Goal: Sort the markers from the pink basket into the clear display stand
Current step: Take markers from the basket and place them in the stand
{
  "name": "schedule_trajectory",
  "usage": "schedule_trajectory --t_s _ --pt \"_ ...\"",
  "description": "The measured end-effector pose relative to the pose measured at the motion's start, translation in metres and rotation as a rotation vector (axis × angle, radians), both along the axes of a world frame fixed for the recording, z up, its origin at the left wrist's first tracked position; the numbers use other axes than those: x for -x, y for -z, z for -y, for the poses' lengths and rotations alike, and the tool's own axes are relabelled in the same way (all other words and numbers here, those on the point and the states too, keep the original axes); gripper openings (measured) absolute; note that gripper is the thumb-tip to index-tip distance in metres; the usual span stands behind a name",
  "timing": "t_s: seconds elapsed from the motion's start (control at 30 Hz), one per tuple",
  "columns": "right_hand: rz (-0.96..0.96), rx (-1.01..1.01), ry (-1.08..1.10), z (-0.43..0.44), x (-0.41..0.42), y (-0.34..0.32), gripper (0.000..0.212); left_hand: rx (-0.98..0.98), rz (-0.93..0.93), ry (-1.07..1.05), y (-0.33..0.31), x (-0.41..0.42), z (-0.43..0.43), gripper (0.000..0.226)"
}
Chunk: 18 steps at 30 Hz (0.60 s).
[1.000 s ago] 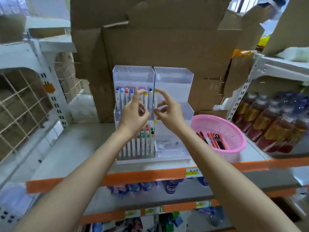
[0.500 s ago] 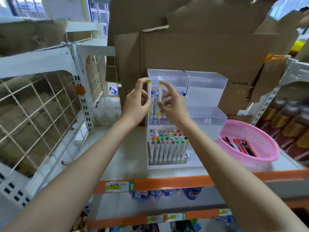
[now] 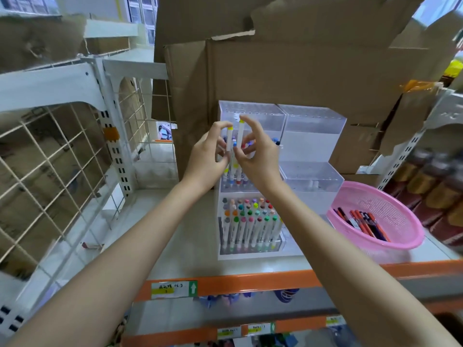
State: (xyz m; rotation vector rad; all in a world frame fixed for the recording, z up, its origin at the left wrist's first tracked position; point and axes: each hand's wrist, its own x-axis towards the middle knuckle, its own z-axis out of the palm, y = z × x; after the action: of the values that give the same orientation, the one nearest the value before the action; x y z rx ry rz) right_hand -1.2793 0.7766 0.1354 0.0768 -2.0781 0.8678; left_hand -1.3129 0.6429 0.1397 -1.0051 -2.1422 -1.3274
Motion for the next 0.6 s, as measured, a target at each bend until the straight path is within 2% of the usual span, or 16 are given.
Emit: schedule_trajectory --t_s 0.47,0.6 --pt "0.044 0.021 -0.059 -0.0001 -0.0024 0.0092 0.063 0.002 0.071 -0.02 0.0 -0.0026 -0.0035 0.052" --pt "0.049 0.017 -0.059 -0.0009 -0.004 0.0097 0.063 0.075 0.04 -0.008 0.0086 -0.0025 -0.0017 0.052"
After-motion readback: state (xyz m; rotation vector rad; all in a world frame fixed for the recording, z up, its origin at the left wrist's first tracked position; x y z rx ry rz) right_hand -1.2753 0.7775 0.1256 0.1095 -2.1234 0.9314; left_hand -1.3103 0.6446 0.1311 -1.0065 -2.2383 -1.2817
